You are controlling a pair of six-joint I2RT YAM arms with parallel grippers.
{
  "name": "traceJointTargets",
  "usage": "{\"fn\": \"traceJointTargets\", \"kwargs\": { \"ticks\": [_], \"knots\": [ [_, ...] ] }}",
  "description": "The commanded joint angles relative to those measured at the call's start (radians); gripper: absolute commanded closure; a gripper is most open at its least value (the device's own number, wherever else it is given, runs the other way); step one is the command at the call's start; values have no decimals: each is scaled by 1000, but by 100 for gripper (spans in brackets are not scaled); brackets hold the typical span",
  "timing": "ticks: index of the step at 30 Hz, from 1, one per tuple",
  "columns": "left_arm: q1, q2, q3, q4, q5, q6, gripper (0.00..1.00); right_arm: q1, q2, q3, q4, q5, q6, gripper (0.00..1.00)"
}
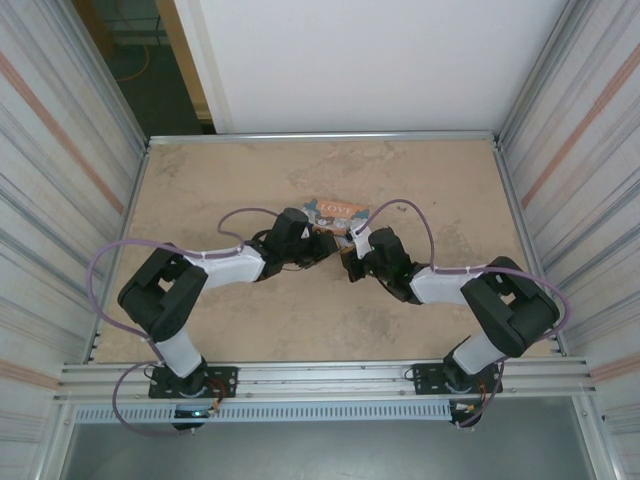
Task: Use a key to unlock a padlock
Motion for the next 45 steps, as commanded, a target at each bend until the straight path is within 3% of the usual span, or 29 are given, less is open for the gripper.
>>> {"fn": "traceJointTargets", "kwargs": {
  "ticks": [1, 11, 19, 27, 35, 45],
  "knots": [
    [-68, 33, -16, 72, 223, -23, 87, 13, 12, 37, 184, -20, -6, 100],
    [-62, 118, -14, 143, 230, -51, 86, 8, 74, -36, 182, -16, 26, 100],
    [-41, 109, -16, 140, 222, -43, 73, -16, 76, -15, 118, -26, 29, 100],
    [-10, 14, -46, 80, 197, 7, 58, -31, 78, -8, 93, -37, 34, 100],
    [33, -139, -131, 29, 140, 48, 55, -33, 70, 18, 30, -73, 38, 100],
    [73, -348, -315, 112, 10, 33, 50, -30, 55, 60, -79, -109, 131, 100]
  ]
}}
